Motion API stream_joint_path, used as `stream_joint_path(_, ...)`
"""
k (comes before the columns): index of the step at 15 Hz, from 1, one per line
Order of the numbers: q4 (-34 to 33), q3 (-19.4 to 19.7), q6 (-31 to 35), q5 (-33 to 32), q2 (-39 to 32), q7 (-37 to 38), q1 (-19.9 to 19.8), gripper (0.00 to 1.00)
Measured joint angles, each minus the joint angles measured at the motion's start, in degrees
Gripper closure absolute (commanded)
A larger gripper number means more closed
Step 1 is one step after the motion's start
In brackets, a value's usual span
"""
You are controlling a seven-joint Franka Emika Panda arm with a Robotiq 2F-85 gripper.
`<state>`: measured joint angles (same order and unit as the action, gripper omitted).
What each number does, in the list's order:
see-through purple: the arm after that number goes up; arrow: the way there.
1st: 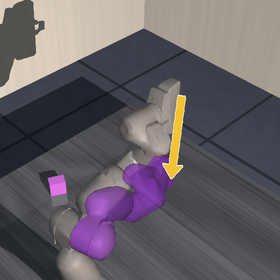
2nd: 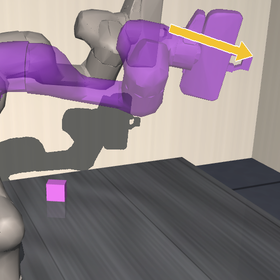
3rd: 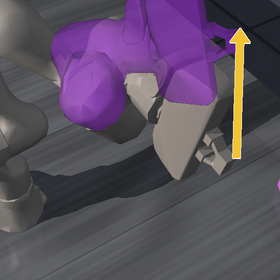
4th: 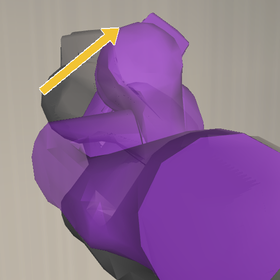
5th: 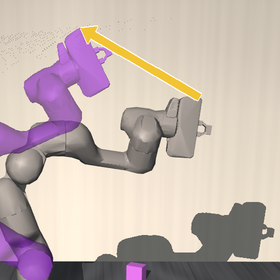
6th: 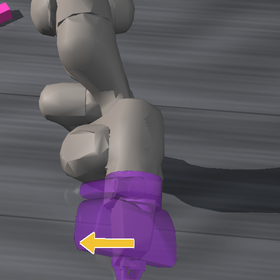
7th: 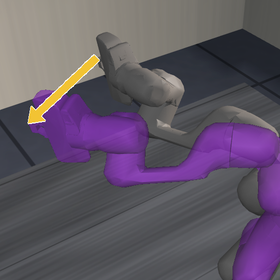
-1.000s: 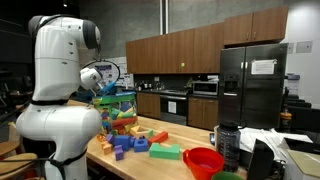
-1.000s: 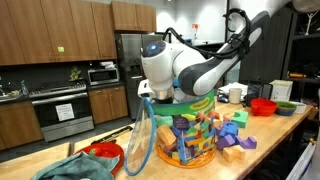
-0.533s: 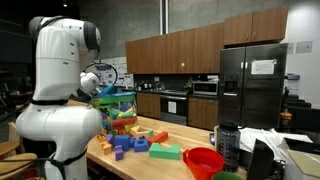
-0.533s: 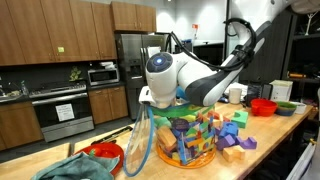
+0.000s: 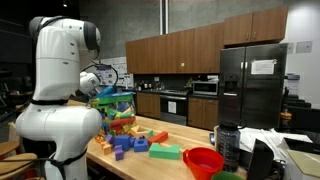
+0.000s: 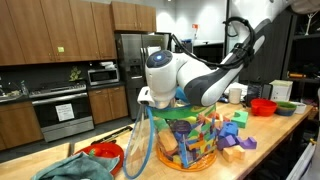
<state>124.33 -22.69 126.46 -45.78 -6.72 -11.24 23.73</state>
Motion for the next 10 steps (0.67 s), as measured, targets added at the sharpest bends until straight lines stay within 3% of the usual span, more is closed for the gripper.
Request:
stream_joint_path(2,0.0,0.0,0.71,1.87,0.0,-1.1,-0.03,0.32)
stream_joint_path(6,0.14,-0.02,3.07,5.0,-0.45,-2.57,-0.03,0.59)
stream_joint_path(10,0.04,-0.03,3.24,6.36,-0.2,-3.24,-0.06,0.68)
